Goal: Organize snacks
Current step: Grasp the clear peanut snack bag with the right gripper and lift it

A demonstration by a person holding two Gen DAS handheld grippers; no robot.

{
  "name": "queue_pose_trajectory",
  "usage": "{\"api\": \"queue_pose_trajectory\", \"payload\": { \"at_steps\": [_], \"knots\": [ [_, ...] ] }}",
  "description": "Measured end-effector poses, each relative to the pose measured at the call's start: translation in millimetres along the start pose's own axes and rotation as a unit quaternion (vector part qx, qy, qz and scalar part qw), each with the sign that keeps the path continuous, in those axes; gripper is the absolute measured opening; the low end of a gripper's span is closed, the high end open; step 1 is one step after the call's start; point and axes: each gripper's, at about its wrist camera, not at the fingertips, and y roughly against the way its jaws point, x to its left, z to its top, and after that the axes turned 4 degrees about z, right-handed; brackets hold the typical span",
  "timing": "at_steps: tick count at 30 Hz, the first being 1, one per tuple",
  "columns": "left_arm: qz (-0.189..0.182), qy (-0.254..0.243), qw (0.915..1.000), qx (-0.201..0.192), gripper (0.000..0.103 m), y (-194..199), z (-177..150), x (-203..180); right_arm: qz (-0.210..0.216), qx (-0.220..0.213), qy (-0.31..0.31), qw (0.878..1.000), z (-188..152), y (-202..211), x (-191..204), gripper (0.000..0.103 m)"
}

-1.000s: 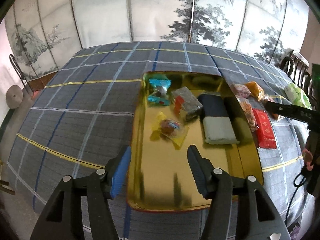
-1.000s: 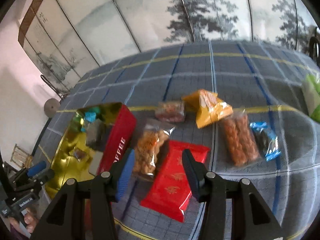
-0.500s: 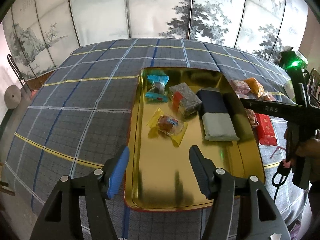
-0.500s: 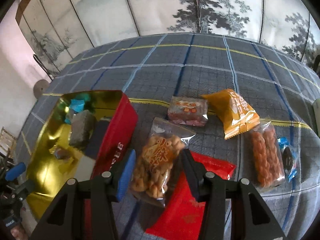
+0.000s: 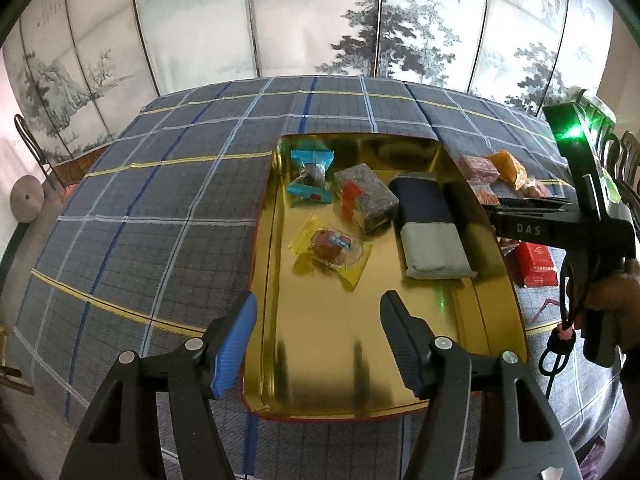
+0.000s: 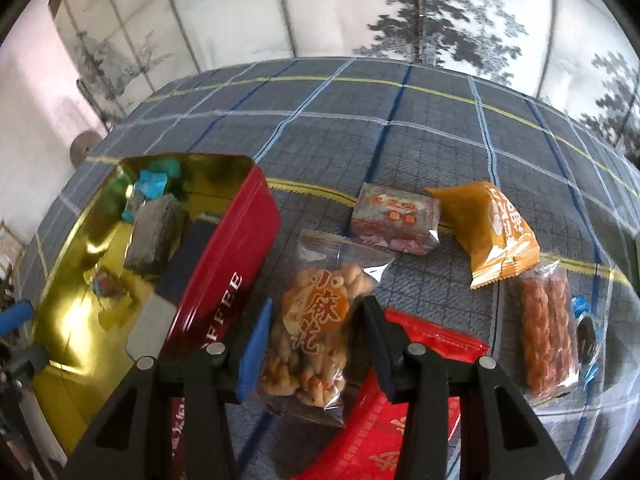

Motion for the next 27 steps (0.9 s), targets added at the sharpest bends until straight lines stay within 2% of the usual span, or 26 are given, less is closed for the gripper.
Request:
{"api": "queue_pose_trajectory", "payload": {
  "at_steps": [6,8,10,12,14,17,20,23,27],
  "knots": [
    [0.006,-0.007,0.9999,-0.005,0.061,6,0,-5,-0.016,-0.002,0.022,1.0,-3,0,7,0.045],
    [0.008,-0.013,0.9999,-0.006,0.061,9,0,-7,-0.011,-0.009,0.019,1.0,-4,4,7,0.038],
    [0.006,-0.02,0.9997,-0.013,0.061,15,3,-10,-0.009,-0.032,0.011,0.999,-8,20,4,0.038],
    [0.006,-0.027,0.9994,-0.022,0.061,22,5,-14,0.009,-0.072,-0.015,0.997,-15,55,-8,0.038],
    [0.0,-0.041,0.9986,-0.033,0.061,30,9,-22,0.008,-0.103,-0.033,0.994,-28,88,-23,0.038],
    [-0.02,-0.066,0.997,-0.036,0.061,37,13,-41,-0.036,-0.131,-0.071,0.988,-66,135,-68,0.038],
    [-0.048,-0.084,0.9949,-0.03,0.063,41,17,-66,-0.092,-0.128,-0.12,0.98,-106,159,-125,0.038],
    [-0.079,-0.099,0.9918,-0.019,0.064,41,25,-94,-0.124,-0.127,-0.181,0.967,-144,177,-177,0.038],
    [-0.126,-0.093,0.9875,0.018,0.07,31,40,-126,-0.175,-0.121,-0.213,0.954,-170,186,-219,0.038]
  ]
}}
